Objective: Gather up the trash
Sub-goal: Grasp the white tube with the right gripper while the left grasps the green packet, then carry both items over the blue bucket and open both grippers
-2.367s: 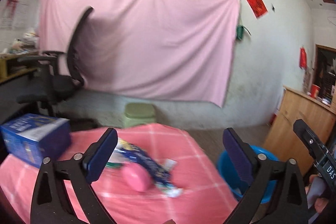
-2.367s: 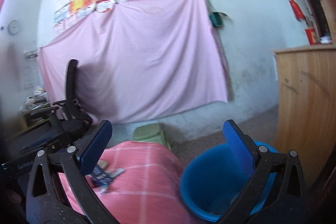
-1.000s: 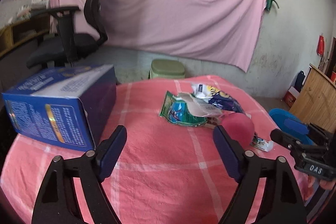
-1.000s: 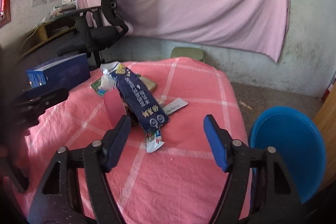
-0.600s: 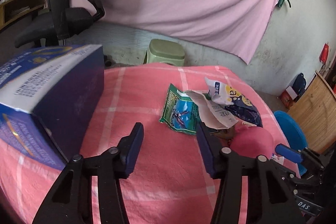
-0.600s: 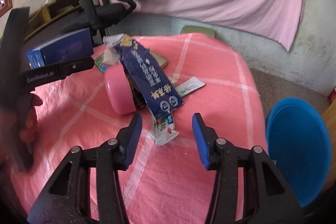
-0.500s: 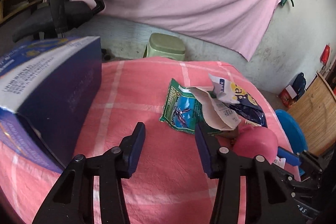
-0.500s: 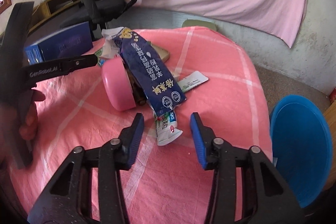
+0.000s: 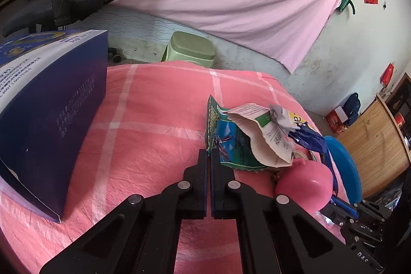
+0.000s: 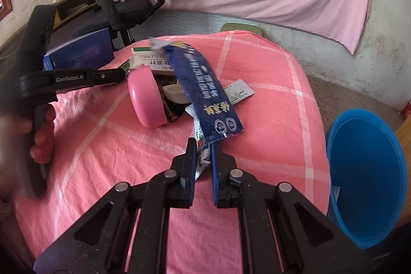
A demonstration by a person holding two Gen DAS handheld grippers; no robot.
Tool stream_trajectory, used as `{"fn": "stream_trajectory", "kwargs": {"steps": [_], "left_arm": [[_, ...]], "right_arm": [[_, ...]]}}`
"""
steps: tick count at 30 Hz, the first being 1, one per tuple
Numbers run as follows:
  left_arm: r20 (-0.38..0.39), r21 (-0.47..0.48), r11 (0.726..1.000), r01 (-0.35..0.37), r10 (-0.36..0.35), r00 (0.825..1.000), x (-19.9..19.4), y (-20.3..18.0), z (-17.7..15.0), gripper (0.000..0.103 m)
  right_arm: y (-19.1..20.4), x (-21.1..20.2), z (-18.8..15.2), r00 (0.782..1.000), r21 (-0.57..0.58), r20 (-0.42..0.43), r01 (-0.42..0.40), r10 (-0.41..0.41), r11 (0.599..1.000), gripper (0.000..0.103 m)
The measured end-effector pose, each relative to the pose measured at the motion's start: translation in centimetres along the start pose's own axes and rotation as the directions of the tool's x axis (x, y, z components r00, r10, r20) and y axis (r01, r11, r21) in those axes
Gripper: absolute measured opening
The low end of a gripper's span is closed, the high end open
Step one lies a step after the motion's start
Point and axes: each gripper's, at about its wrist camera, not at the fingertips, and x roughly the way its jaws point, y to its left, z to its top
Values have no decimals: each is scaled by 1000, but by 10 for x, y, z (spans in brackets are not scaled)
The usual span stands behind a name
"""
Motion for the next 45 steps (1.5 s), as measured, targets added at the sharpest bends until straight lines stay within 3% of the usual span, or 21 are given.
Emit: {"fn": "stream_trajectory", "kwargs": {"steps": [8,15,21,27,31,33,38,45], "left_arm": [[90,-5,1000,-15,15,996,-29,-7,-15,0],[164,5,998,-62,60,985,-68,-15,-48,0],[244,46,986,-161,145,959,-100,-33,-75,0],[317,103,971,-217,175,932,-121,-55,-98,0],[389,125,965,-232,167,906,-135,-71,-103,0],[434,135,962,-237,158,887,-144,-81,-103,0],[559,181,950,-255,114,822,-169,-113,-101,0],[653,283,932,-225,-15,757,-183,-170,-95,0]], "right_arm": [[4,-13,-7,999,-10,27,-27,27,1000,33],[7,-23,-11,997,-9,61,-37,37,999,32],[21,-39,-19,992,-43,94,-84,88,996,32],[35,-66,-25,966,-76,229,-104,119,992,32],[33,-88,-27,925,-66,361,-98,115,993,32],[30,-103,-30,890,-63,443,-88,106,994,32],[18,-136,-36,796,-13,603,-51,48,999,32],[-11,-171,-45,680,89,728,32,-87,996,32]]}}
